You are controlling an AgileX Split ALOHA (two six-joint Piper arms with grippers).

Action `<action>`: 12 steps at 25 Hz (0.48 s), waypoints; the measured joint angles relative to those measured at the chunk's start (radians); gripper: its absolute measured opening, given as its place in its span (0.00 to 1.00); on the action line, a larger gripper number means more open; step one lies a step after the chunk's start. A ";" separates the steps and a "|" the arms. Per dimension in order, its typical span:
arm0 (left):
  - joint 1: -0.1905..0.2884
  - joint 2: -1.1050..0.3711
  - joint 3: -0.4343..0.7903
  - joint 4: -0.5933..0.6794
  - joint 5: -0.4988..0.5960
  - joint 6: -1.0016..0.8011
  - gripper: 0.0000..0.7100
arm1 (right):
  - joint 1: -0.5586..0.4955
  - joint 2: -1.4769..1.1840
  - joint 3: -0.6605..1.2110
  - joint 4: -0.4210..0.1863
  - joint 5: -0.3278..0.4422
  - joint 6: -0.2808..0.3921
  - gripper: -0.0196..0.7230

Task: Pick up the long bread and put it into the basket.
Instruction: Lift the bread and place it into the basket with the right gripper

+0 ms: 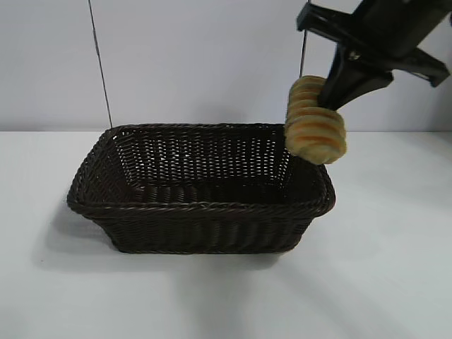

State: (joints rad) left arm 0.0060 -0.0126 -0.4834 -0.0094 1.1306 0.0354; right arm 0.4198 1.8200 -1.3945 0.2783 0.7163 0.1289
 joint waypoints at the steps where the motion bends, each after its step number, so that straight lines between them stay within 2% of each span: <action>1: 0.000 0.000 0.000 0.000 0.000 0.000 0.98 | 0.012 0.018 -0.009 -0.001 -0.005 0.002 0.07; 6: 0.000 0.000 0.000 0.000 0.000 0.000 0.98 | 0.038 0.079 -0.019 -0.003 -0.037 0.005 0.07; 8: 0.000 0.000 0.000 0.000 0.000 0.000 0.98 | 0.038 0.088 -0.020 -0.003 -0.047 0.005 0.10; 10: 0.000 0.000 0.000 0.000 0.000 0.000 0.98 | 0.038 0.090 -0.020 -0.002 -0.053 0.005 0.18; 12: 0.000 0.000 0.000 0.000 0.000 0.000 0.98 | 0.038 0.090 -0.025 -0.002 -0.052 0.005 0.36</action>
State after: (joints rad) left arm 0.0060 -0.0126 -0.4834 -0.0094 1.1306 0.0354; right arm 0.4577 1.9095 -1.4199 0.2762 0.6641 0.1338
